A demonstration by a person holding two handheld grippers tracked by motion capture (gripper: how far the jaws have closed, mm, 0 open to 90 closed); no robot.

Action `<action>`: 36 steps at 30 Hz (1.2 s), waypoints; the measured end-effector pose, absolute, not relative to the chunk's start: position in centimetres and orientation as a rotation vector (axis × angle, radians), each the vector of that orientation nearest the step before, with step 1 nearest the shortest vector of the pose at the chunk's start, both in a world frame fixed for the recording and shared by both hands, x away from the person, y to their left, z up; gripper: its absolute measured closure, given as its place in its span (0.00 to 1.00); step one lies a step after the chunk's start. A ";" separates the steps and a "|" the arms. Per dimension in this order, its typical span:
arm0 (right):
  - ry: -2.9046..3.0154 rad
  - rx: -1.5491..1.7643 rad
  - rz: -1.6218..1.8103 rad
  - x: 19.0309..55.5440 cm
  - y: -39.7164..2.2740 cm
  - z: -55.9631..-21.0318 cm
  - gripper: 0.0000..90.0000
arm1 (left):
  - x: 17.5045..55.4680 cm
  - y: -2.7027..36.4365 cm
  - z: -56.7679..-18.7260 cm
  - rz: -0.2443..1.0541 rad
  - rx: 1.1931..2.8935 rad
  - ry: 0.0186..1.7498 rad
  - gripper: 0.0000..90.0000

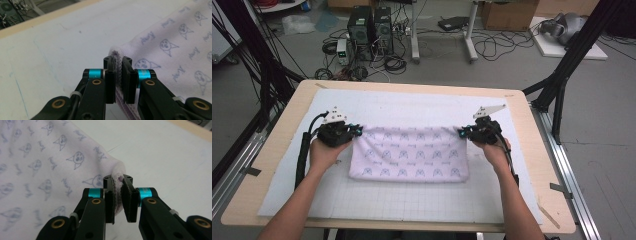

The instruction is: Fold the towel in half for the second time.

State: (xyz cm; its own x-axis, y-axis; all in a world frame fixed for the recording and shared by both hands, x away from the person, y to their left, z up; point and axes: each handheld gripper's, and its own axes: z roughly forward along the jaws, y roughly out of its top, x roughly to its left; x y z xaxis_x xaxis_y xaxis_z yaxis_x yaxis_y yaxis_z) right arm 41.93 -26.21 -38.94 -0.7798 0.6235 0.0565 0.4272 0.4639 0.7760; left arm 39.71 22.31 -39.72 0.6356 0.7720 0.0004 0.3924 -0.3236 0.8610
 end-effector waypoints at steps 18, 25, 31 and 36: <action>2.493 0.979 1.216 44.2 -25.5 -40.6 0.64 | 41.0 21.6 -39.9 0.475 2.023 0.899 0.78; 2.492 0.956 1.258 42.6 -24.8 -40.8 0.57 | 39.1 21.8 -40.4 0.422 1.989 0.872 0.79; 2.495 0.959 1.265 42.0 -24.2 -40.8 0.44 | 38.6 22.1 -39.8 0.415 1.964 0.864 0.68; 2.461 0.980 1.310 41.4 -23.9 -40.7 0.33 | 38.0 22.2 -39.8 0.420 1.950 0.862 0.59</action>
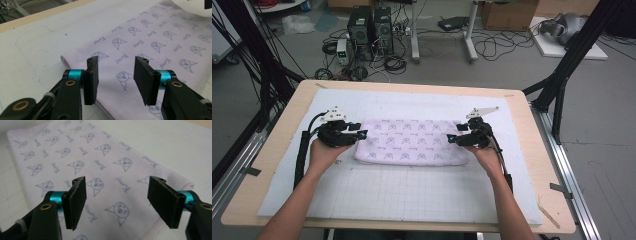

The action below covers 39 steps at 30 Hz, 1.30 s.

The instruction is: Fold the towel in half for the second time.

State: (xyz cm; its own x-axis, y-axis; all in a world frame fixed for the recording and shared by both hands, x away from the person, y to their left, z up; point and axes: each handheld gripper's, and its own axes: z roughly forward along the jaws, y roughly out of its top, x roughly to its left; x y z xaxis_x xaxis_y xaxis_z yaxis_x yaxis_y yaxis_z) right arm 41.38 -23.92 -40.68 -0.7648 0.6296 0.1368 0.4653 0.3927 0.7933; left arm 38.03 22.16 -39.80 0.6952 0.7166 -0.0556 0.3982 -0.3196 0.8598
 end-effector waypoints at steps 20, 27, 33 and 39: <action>2.442 0.948 1.299 38.7 -23.2 -41.2 0.13 | 34.5 23.2 -41.0 0.404 1.957 0.860 0.37; 2.465 0.936 1.282 37.8 -23.5 -41.5 0.13 | 33.5 23.5 -41.1 0.416 1.963 0.851 0.33; 2.476 0.939 1.290 37.1 -23.6 -41.0 0.13 | 32.5 23.6 -41.0 0.426 1.970 0.839 0.31; 2.448 0.892 1.283 35.8 -23.5 -41.1 0.13 | 31.7 23.9 -40.9 0.442 1.976 0.840 0.29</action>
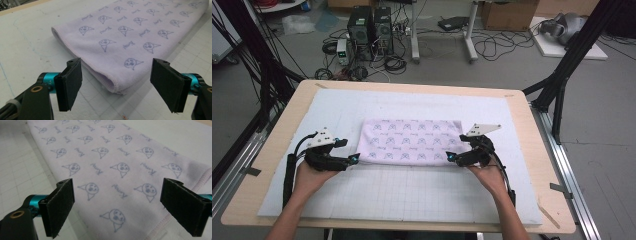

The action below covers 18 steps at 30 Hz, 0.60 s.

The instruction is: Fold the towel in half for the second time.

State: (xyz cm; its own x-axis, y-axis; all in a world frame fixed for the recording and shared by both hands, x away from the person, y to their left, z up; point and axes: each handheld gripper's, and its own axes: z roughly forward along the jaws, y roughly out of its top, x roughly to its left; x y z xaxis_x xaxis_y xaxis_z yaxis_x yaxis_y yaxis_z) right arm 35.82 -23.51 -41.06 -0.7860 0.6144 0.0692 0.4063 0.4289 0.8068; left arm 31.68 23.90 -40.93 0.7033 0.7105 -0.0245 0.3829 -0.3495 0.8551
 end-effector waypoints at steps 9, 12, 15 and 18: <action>2.420 0.913 1.282 34.2 -24.8 -41.4 0.13 | 30.3 24.1 -40.6 0.451 1.982 0.820 0.28; 2.435 0.928 1.269 33.8 -25.1 -41.7 0.13 | 29.9 24.2 -40.7 0.458 1.988 0.816 0.28; 2.409 0.916 1.280 33.2 -25.4 -41.6 0.13 | 29.6 24.3 -40.9 0.462 1.991 0.823 0.28; 2.412 0.918 1.277 32.7 -25.7 -41.8 0.13 | 29.3 24.4 -41.1 0.462 2.002 0.827 0.28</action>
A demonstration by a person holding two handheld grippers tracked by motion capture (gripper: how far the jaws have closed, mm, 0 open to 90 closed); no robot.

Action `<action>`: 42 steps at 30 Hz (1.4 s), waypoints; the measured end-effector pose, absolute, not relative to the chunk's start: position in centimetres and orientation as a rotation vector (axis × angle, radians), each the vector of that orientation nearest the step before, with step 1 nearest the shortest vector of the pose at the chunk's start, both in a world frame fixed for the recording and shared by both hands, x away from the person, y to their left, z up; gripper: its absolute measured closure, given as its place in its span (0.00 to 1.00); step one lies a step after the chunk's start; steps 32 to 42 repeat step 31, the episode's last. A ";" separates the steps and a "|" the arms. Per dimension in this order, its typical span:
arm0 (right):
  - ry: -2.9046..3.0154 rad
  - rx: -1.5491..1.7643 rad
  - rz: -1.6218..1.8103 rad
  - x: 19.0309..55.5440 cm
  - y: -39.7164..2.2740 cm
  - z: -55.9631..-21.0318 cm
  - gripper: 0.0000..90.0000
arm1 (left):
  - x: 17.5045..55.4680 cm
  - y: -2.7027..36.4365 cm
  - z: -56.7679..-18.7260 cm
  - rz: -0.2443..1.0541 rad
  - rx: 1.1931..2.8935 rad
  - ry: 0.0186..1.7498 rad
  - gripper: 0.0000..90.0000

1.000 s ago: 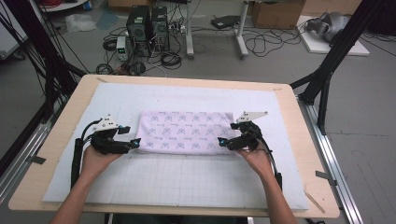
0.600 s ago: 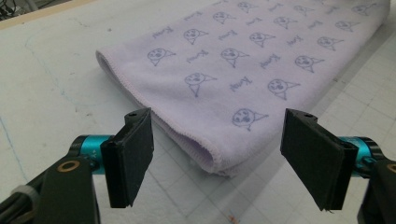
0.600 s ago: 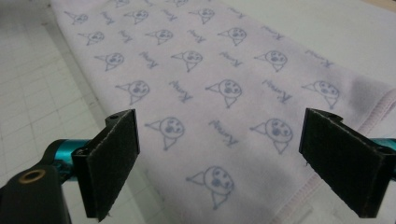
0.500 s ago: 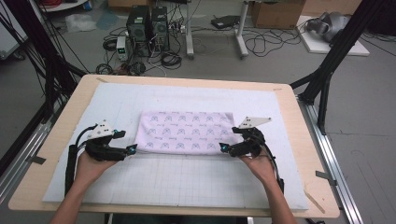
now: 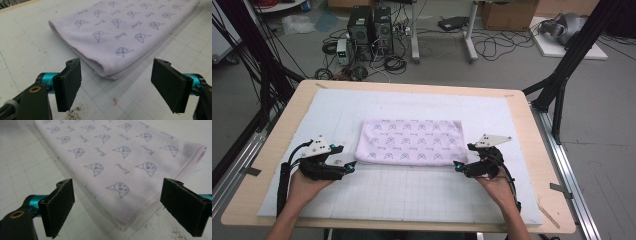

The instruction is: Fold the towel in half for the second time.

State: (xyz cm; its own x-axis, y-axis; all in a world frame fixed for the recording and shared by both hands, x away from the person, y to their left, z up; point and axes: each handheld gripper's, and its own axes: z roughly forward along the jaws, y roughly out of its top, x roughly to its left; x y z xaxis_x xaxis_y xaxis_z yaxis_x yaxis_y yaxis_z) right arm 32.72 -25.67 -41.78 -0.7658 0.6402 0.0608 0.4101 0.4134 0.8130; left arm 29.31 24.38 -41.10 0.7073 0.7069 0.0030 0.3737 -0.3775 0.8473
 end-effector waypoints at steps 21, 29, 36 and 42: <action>2.346 0.948 1.315 29.2 -28.1 -42.1 0.13 | 27.1 25.6 -41.6 0.484 1.978 0.858 0.27; 2.324 0.962 1.319 28.2 -29.1 -42.2 0.13 | 26.6 25.7 -41.5 0.489 1.970 0.860 0.27; 2.324 0.961 1.320 28.1 -29.2 -42.2 0.13 | 26.5 25.7 -41.5 0.489 1.967 0.859 0.27; 2.324 0.961 1.320 28.1 -29.2 -42.2 0.13 | 26.5 25.7 -41.5 0.489 1.967 0.859 0.27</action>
